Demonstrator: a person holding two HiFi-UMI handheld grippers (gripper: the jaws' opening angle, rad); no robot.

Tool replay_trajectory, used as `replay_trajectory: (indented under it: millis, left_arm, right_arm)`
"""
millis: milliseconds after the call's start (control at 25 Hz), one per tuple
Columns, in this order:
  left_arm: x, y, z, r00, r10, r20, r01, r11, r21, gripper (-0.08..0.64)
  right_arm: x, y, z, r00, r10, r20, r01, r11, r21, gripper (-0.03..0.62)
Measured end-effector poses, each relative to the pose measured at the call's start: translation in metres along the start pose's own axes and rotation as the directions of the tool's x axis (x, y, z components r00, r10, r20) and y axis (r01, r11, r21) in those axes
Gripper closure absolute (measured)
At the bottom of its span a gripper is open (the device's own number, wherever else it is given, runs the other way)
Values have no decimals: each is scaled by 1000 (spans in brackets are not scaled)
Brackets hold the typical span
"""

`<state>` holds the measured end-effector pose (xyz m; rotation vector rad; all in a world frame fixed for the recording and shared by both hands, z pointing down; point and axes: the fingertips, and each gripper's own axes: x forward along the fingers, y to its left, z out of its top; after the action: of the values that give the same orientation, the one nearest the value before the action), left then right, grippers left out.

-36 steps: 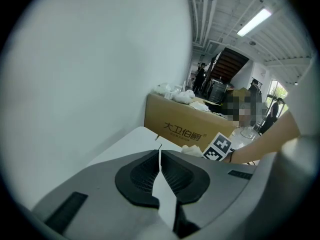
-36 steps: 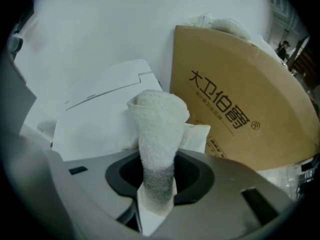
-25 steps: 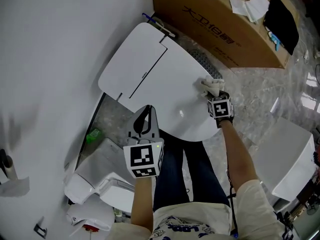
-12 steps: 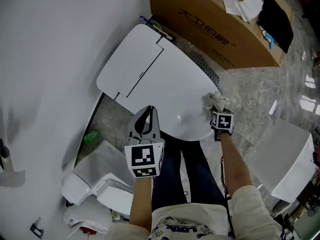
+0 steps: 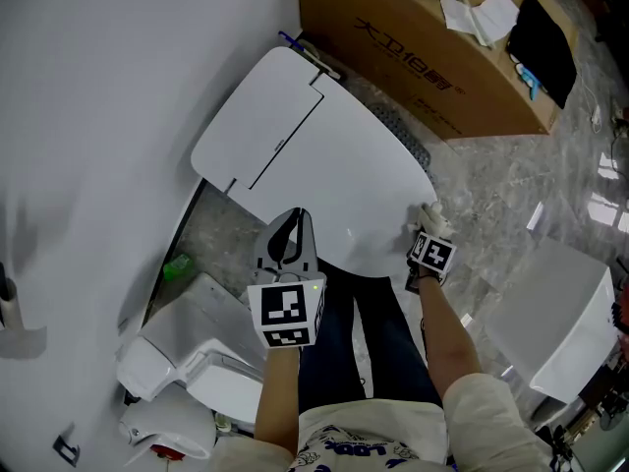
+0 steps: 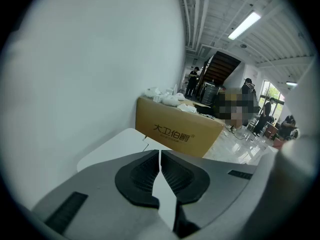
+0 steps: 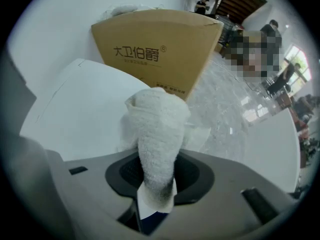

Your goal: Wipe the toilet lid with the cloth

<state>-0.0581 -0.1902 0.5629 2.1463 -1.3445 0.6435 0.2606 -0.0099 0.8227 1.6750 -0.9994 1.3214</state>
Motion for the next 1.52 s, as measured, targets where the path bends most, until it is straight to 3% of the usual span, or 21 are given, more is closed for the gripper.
replay_trajectory:
  millis: [160,360,520,960,1520]
  left_arm:
    - [-1,-1,-1,1000,0,4,0,1000,-11,545]
    - [-1,0,-2,1000,0,7,0,1000,-24,545]
    - [-4,5,-3,1000,3,8,-3,999,-35,545]
    - [-5,34,-4,1000,31,4,-31,998,-62,545]
    - [-12,81,-7,996,89,0,-88,991,-105,545]
  right_arm:
    - [-4,0,-21,998,-48,-45,56,981,188,474]
    - [-8,11,-41,989,-83,-120,125,903,410,474]
    - [-13,30,-47,982,-88,-167,160,857,489,479]
    - [-16,108,-20,989,-38,-143,97,896,432,482]
    - [-18,236,39,989,137,-64,-114,953,281,482]
